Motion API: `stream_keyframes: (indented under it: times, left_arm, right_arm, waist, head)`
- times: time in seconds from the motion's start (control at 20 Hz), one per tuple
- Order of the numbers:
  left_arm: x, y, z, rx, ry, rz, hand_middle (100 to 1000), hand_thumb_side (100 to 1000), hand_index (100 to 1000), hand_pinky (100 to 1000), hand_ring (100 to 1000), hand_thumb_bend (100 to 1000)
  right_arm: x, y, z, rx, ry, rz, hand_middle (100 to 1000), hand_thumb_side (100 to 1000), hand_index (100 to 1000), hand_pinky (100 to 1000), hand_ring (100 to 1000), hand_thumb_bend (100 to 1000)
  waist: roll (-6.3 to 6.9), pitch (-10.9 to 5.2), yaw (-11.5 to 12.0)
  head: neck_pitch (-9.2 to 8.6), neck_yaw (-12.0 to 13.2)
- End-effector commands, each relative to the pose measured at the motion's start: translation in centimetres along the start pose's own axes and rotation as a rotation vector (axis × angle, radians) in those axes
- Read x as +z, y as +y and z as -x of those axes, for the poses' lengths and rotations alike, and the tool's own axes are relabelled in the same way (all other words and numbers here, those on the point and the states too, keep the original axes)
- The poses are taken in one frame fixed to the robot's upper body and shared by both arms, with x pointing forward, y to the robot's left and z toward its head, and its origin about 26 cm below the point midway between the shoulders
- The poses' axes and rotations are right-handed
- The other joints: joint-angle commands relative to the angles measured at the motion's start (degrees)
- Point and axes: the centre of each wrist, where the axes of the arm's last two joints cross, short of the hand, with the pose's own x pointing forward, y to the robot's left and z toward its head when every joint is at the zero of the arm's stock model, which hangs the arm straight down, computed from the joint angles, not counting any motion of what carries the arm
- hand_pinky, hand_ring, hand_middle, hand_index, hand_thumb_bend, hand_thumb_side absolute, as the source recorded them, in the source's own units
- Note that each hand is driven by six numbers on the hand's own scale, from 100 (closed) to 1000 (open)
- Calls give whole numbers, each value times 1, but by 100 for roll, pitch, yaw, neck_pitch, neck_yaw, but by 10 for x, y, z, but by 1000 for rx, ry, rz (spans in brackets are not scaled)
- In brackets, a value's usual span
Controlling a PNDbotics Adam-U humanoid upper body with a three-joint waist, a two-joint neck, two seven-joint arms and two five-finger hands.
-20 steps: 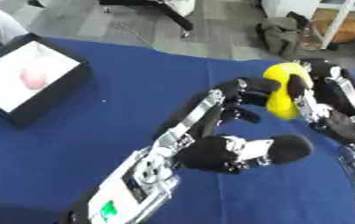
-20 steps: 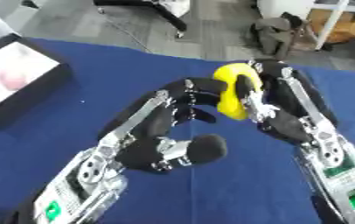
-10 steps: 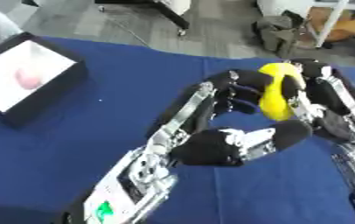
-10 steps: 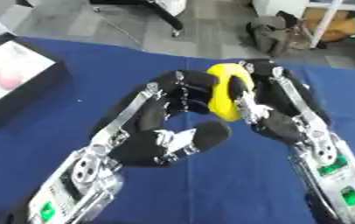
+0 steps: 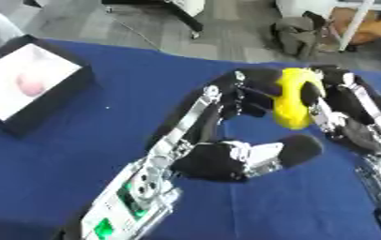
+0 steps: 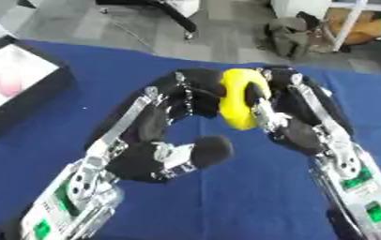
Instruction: Pick up the objects with one hand, pass them to the other hand, and then place them into the box on the other side of the table.
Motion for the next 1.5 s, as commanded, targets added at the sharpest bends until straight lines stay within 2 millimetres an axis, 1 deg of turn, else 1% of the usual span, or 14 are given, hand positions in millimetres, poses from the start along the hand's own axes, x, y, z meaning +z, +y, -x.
stream_keyframes:
  times: [0.05, 0.55, 0.7, 0.85, 0.95, 1.1, 1.25, 1.35, 1.5]
  left_arm:
    - [2, 5, -7, -25, -44, 4, 851, 465, 810, 741, 842, 757]
    - [8, 11, -1, -76, -34, -7, 852, 464, 812, 741, 843, 767]
    - [8, 11, -2, -90, -37, -20, 860, 463, 822, 741, 848, 797]
    - [4, 9, -5, -107, -56, -47, 868, 441, 828, 743, 855, 825]
    - [-1, 7, -10, -124, -85, -76, 867, 401, 831, 742, 855, 832]
    - [-8, 3, -18, -169, -133, -112, 863, 352, 833, 742, 854, 812]
    - [-15, -4, -23, -216, -158, -113, 865, 328, 837, 744, 856, 791]
    - [-20, -10, -22, -245, -161, -108, 867, 315, 840, 745, 858, 765]
    - [-28, -18, -16, -278, -153, -96, 868, 289, 841, 745, 858, 718]
  right_arm:
    - [-1, -6, -4, 12, -9, 21, 414, 470, 464, 654, 646, 100]
    - [-2, -10, -5, -3, -1, 81, 412, 470, 463, 652, 643, 100]
    - [-2, -11, -5, -10, 0, 85, 412, 470, 463, 652, 643, 100]
    - [-2, -9, -5, -22, -3, 75, 412, 470, 463, 652, 643, 100]
    - [-2, -8, -5, -31, -7, 61, 413, 470, 463, 652, 643, 100]
    - [-3, -6, -5, -43, -17, 38, 412, 470, 464, 652, 644, 100]
    - [-3, -5, -5, -54, -26, 25, 413, 470, 464, 652, 644, 100]
    - [-3, -4, -5, -60, -30, 18, 413, 470, 464, 652, 644, 100]
    - [-4, -3, -4, -69, -34, 12, 413, 470, 464, 652, 644, 100]
  waist:
    - [13, -75, -1]
    - [13, -65, -21]
    - [13, -66, -24]
    - [11, -71, -23]
    - [8, -81, -22]
    - [2, -99, -36]
    - [-5, -109, -54]
    - [-10, -116, -71]
    - [-19, -126, -100]
  head:
    - [-59, -27]
    - [-67, -27]
    - [-76, -21]
    - [-87, -12]
    - [-85, -5]
    - [-80, 7]
    - [-68, 15]
    - [-57, 19]
    - [-34, 28]
